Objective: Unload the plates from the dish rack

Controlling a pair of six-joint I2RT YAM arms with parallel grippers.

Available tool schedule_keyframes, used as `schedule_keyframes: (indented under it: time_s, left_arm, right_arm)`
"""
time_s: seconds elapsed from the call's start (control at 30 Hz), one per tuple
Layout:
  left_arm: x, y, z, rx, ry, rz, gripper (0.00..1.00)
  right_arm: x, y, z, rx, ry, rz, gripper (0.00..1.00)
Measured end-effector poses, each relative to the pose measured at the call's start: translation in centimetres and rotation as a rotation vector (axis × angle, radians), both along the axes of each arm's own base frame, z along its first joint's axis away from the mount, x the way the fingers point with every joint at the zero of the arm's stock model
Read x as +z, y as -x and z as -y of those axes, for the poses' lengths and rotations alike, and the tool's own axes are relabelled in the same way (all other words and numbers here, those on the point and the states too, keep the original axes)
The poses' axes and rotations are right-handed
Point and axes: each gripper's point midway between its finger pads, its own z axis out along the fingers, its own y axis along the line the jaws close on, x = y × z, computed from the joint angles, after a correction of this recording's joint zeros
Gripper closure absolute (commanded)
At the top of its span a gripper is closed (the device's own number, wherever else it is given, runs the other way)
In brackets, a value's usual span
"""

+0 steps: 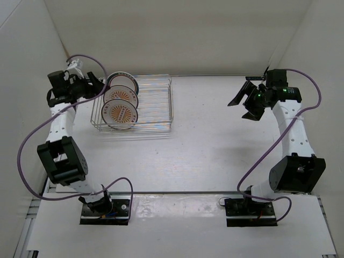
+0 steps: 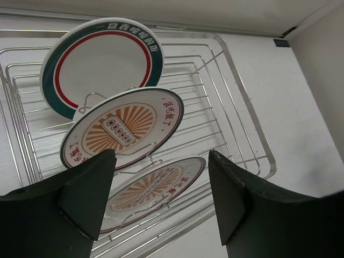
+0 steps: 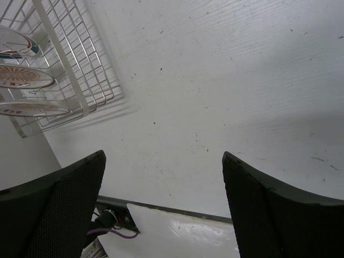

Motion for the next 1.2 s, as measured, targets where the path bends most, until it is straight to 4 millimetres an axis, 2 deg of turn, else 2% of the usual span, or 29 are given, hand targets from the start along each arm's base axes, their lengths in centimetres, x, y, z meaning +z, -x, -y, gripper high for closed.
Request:
schedule_keyframes:
  time_s: [0.1,0.2,0.33,0.5,0.87,1.03,1.2]
  left_arm:
    - [-0.7,-0.3,-0.7,-0.066,0.049,0.011,0.2]
    - [-1.4,0.0,0.0,-0.14,0.069,0.013,0.2]
    - [-1.4,0.7,0.7,-0.231,0.073,0.055,0.22]
    - [-2.3,1.1,0.4,-0.27,0.04,0.075,0.22]
    - [-8.2,1.8,-0.3,-0.261,-0.028,-0.031,0.29]
    - [-9.7,1.6,-0.8,-0.241,-0.047,-0.064,0.32]
    - [-11.0,1.7,-0.9,-0.231,-0.046,-0.097,0.32]
  right_arm:
    - [0.1,-0.1,0.2,0.001,0.003,0.005,0.1]
    - [0.0,-0.1,0.3,0.005,0.004,0.005,0.1]
    - [0.0,-0.2,0.4,0.002,-0.008,0.002,0.1]
    - [0.1,-0.3,0.4,0.007,-0.034,0.004,0.1]
    - [0.5,-0.8,0.3,0.012,-0.094,0.015,0.1]
    - [0.9,-1.2,0.3,0.009,-0.132,0.031,0.1]
    - [0.5,-1.3,0.5,-0.005,-0.16,0.023,0.1]
